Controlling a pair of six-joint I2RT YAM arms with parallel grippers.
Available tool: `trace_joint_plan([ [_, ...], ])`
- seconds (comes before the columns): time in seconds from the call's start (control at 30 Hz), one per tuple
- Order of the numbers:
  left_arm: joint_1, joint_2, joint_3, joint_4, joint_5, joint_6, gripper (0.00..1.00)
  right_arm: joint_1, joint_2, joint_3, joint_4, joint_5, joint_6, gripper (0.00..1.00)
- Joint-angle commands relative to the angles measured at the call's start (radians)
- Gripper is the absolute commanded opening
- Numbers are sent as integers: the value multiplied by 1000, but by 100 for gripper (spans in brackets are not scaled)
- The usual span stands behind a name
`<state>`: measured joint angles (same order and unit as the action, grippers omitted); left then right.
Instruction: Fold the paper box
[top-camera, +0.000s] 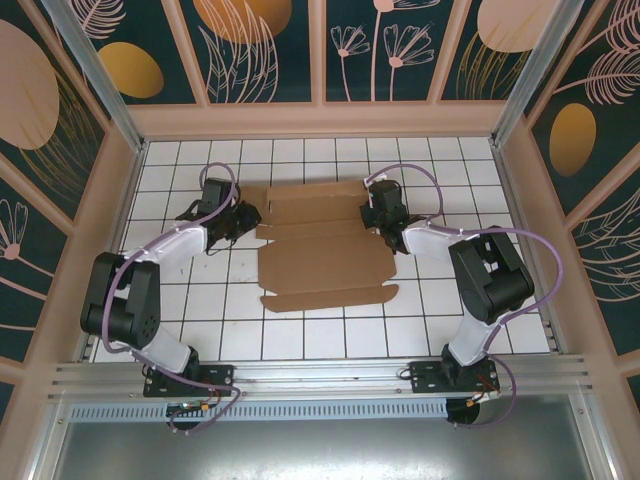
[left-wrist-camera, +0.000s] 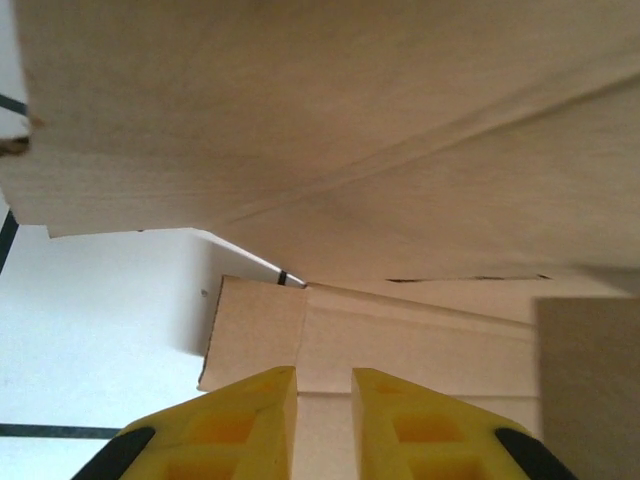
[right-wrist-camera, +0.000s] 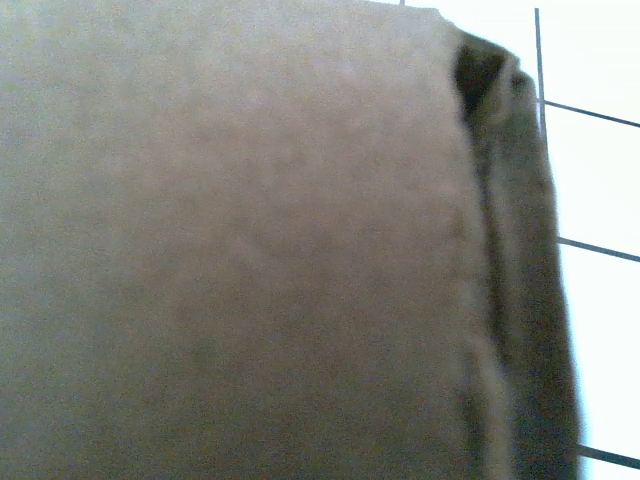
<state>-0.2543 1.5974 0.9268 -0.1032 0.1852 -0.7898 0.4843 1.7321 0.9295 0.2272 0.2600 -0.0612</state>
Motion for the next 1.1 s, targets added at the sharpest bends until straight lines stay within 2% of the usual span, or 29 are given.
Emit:
trace_joint_plan([
  [0.0,1,62,0,45,-50,-30,22,-4,11,13,-71,5,-22,0],
  [0.1,3,104,12,46,-83,-32,24,-4,12,13,-73,3,-22,0],
  [0.2,3,143,9,52,-86,-30,31,-4,15,12,-72,0,-20,0],
  [0.33,1,166,-10,74,-68,-36,34,-4,21,17,-72,-4,-18,0],
  [0.7,2,122,-136,174,4,-75,42,-6,30,21,-82,8,-14,0],
  [0.87,2,34,-149,159,-23,-46,40,-4,38,25,-88,20,-8,0],
  [1.07,1,88,-144,192,-13,-41,39,-4,37,27,-89,18,-2,0],
])
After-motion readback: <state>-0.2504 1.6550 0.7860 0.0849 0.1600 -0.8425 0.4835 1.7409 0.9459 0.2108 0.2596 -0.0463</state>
